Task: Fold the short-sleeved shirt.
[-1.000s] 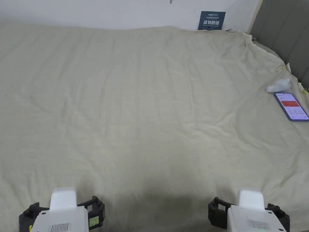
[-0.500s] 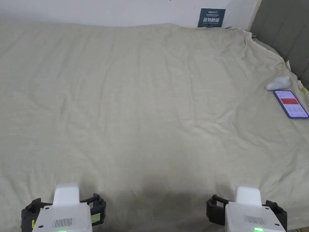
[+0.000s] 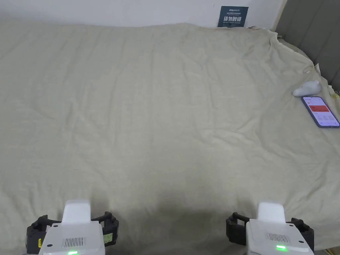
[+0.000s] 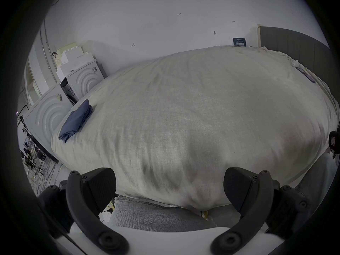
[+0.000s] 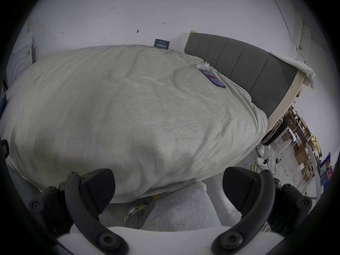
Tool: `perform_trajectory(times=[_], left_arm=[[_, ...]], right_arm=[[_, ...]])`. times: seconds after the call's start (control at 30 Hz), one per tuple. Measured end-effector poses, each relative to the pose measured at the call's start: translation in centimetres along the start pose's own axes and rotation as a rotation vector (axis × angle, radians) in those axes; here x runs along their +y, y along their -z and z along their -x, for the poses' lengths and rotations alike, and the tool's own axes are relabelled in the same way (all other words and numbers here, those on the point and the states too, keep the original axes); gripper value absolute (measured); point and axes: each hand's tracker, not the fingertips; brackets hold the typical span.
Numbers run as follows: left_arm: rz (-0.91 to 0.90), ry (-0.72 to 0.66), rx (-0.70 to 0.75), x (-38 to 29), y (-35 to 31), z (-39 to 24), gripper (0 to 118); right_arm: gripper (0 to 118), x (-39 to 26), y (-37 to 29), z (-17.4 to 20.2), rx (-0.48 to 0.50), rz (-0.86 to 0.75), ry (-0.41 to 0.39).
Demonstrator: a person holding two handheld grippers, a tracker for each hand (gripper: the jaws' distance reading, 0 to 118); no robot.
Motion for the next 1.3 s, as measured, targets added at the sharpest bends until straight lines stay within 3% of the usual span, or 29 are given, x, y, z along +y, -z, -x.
perform_trajectory(times=[1.3], left_arm=[[0.0, 0.018, 0.0, -0.09, 0.12, -0.28, 118]], right_arm=[[116, 0.01, 0.15, -0.02, -0.001, 0.009, -0.005]])
